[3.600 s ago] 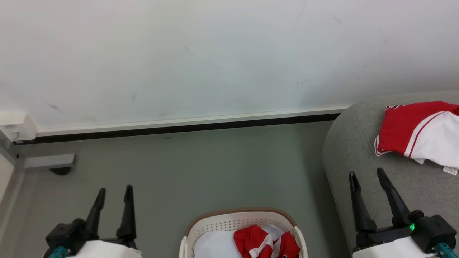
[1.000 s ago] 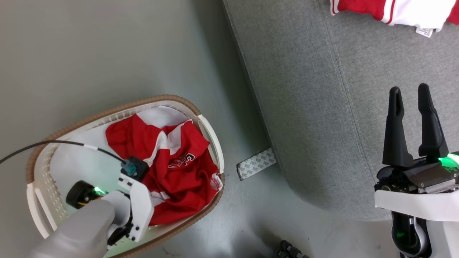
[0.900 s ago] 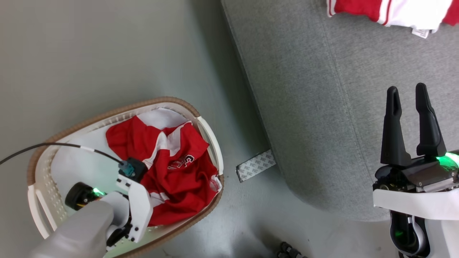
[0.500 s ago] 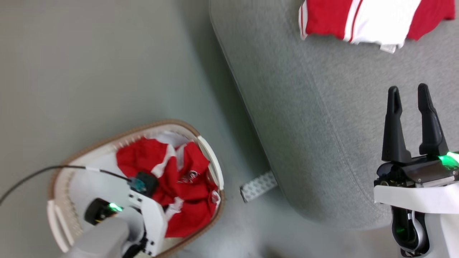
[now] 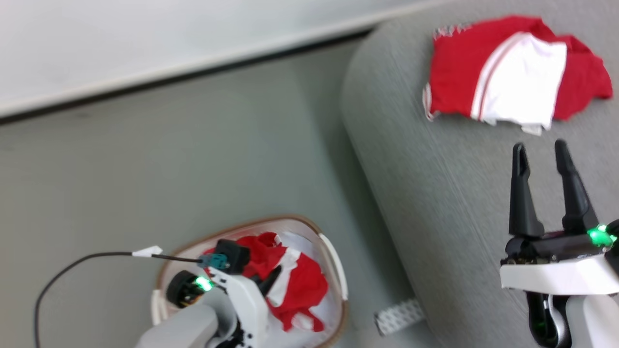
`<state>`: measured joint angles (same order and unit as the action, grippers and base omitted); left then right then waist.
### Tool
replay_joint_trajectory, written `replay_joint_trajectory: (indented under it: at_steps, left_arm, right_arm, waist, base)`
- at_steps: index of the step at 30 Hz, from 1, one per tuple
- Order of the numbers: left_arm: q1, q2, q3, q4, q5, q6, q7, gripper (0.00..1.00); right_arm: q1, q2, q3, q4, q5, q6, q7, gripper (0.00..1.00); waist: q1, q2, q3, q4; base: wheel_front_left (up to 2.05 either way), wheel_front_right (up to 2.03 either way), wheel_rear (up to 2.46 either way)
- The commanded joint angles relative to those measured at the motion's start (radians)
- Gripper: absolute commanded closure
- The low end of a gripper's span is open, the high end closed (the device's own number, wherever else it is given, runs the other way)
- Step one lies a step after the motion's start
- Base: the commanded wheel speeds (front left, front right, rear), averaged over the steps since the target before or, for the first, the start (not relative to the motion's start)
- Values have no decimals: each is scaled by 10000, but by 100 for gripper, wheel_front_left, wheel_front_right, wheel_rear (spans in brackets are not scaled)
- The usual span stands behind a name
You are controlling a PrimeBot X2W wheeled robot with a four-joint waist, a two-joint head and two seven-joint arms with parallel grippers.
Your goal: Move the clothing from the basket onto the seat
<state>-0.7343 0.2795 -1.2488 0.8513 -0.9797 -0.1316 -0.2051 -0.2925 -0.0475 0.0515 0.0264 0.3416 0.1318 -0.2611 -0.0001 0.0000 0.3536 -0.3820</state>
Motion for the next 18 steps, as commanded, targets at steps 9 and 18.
replay_joint_trajectory:
  at_steps: [9, 18]
  left_arm:
    - [86, -377, 213, -814, -133, 11, -556, 100]
    - [32, -214, 1758, -2630, 848, 408, -596, 100]
  right_arm:
    - [629, -26, 7, 582, -244, -22, -26, 0]
    - [1198, -26, 516, 1123, -8, -22, -26, 0]
  waist:
    - [1, 0, -2288, 1835]
    - [1, 0, -3402, 2623]
  base:
    - [0, 0, 0]
    - [0, 0, 0]
